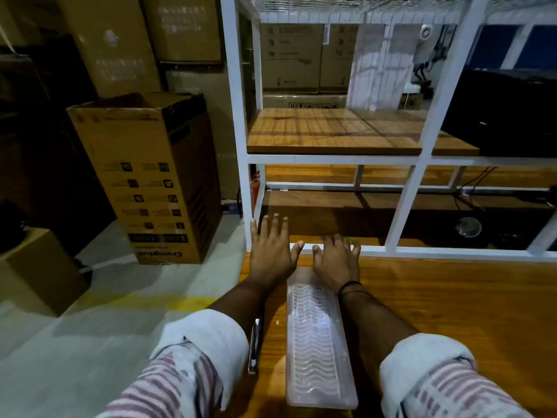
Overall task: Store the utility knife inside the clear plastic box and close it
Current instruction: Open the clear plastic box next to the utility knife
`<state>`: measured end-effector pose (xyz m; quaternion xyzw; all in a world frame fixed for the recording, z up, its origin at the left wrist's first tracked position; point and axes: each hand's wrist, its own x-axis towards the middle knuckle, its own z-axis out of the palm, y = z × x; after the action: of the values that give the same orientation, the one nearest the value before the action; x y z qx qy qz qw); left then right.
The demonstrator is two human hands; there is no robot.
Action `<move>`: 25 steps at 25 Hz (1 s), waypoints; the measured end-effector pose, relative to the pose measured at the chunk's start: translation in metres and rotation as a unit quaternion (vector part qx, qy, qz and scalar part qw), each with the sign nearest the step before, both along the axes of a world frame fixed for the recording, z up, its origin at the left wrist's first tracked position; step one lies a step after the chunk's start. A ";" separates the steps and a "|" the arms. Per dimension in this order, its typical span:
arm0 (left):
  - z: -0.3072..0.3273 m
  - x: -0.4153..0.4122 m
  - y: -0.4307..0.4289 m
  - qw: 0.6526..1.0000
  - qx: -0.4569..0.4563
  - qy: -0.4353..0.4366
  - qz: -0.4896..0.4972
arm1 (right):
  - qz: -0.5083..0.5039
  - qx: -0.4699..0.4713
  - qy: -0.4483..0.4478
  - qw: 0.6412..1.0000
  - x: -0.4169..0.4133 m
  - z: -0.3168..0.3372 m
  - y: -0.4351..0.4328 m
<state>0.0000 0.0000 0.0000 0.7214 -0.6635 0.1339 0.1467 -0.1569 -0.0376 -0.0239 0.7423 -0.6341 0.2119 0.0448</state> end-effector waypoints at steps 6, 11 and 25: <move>-0.029 -0.020 0.013 0.978 0.084 0.176 0.076 | -0.123 0.092 -0.071 0.986 0.003 -0.025 0.009; -0.048 -0.032 0.009 0.972 0.074 0.198 0.100 | -0.160 0.115 -0.130 0.972 0.001 -0.036 0.006; -0.059 -0.030 0.011 0.978 0.057 0.169 0.106 | -0.159 0.110 -0.158 0.968 0.006 -0.044 -0.002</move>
<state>-0.0305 0.0115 -0.0592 0.8070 -0.5554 -0.0132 0.2002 -0.1507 -0.0399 -0.0678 0.5891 -0.7627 0.2452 -0.1050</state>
